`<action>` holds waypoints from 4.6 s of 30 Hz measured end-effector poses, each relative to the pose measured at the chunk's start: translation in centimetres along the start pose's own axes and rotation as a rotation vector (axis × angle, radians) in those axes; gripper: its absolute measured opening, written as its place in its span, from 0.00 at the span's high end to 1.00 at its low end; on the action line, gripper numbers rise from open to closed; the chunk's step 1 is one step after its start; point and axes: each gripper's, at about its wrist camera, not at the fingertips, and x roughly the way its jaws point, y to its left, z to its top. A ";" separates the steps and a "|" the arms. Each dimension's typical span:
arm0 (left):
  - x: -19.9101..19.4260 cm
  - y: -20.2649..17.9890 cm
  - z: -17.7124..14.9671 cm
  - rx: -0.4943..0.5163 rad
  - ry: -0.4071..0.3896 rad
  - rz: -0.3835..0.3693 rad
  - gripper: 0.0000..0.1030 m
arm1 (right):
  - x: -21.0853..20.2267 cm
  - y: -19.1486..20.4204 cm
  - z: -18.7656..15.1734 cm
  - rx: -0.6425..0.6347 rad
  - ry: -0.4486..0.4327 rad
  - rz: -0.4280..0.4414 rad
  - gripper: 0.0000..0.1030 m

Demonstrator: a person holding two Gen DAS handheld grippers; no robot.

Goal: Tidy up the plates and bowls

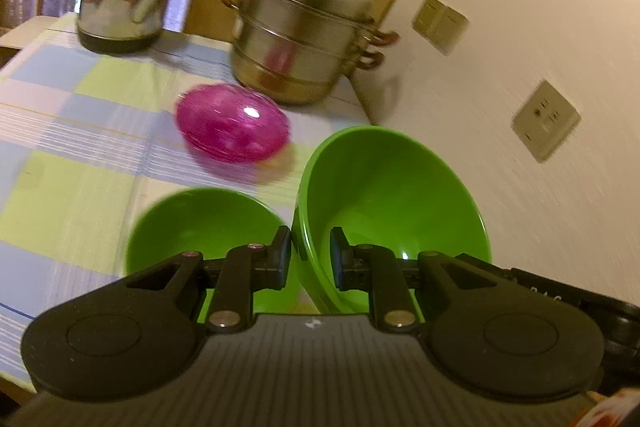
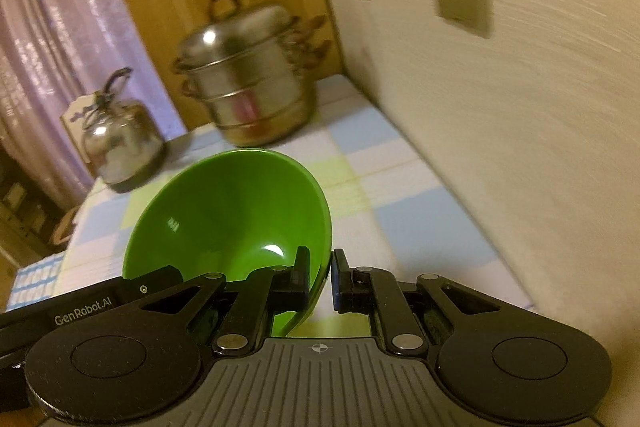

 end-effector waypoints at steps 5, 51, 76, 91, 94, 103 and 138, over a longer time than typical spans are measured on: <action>-1.4 3.1 1.0 -0.019 -0.011 0.037 0.83 | 1.1 3.2 -0.1 -0.025 0.022 0.051 0.90; 3.0 10.8 -0.8 -0.036 0.113 0.095 0.83 | 9.4 9.8 -5.1 -0.260 0.152 -0.036 0.90; 0.3 11.3 -1.0 -0.064 0.049 0.083 0.83 | 7.6 6.9 -5.6 -0.092 0.089 0.055 0.44; -5.5 10.3 -4.1 0.067 0.049 0.119 0.46 | 1.6 4.5 -7.7 0.017 0.095 0.023 0.31; -6.1 10.1 -5.3 0.103 0.068 0.129 0.41 | 0.7 4.5 -8.8 -0.008 0.109 0.009 0.30; -6.9 10.3 -8.4 0.166 0.097 0.211 0.26 | -0.5 4.3 -11.5 -0.060 0.142 -0.019 0.28; -6.8 11.4 -7.9 0.045 0.136 0.105 0.26 | 0.2 4.3 -12.3 -0.009 0.191 0.006 0.28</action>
